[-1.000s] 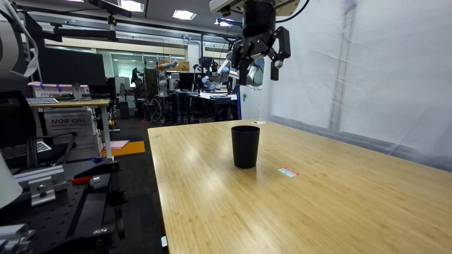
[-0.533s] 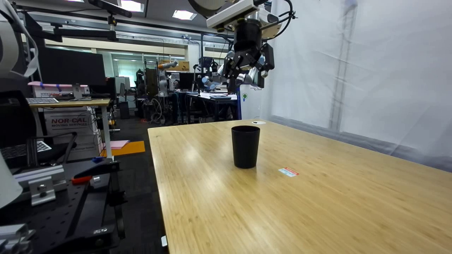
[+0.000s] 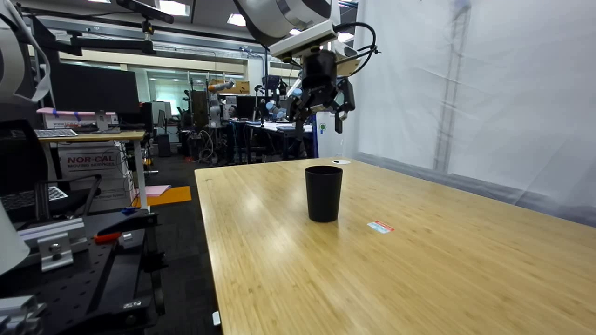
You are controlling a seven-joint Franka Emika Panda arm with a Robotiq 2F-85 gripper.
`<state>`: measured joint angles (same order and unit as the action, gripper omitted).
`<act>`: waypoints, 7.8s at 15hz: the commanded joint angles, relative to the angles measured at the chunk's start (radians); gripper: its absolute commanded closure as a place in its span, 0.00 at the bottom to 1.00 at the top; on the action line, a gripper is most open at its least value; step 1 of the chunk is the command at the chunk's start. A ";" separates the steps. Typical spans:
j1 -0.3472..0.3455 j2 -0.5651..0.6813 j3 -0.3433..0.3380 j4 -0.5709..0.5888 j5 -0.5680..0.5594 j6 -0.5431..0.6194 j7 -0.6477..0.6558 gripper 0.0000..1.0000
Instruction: Take the marker out of the black cup and place it on the table
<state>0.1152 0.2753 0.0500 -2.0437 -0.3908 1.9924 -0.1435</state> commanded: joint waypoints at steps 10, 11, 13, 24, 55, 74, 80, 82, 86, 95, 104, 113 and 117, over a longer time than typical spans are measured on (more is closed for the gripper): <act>0.012 0.093 0.018 0.063 -0.041 -0.017 -0.072 0.08; 0.011 0.096 0.017 0.066 -0.042 -0.017 -0.080 0.26; 0.006 0.103 0.011 0.071 -0.043 -0.016 -0.089 0.40; 0.024 0.262 -0.032 0.196 -0.131 -0.062 -0.060 0.54; 0.028 0.164 0.039 0.366 0.081 -0.412 -0.118 0.00; 0.015 0.218 0.041 0.343 0.101 -0.332 -0.124 0.00; 0.018 0.253 0.042 0.342 0.096 -0.323 -0.128 0.00; 0.019 0.259 0.045 0.342 0.096 -0.322 -0.131 0.00; 0.018 0.271 0.049 0.343 0.097 -0.323 -0.136 0.00; 0.021 0.317 0.049 0.352 0.088 -0.332 -0.143 0.43; 0.043 0.357 0.057 0.396 0.035 -0.344 -0.177 0.37; 0.040 0.409 0.050 0.468 -0.018 -0.347 -0.217 0.57; 0.039 0.420 0.052 0.474 -0.019 -0.346 -0.231 0.56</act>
<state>0.1579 0.6849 0.0973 -1.5928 -0.3977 1.6583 -0.3470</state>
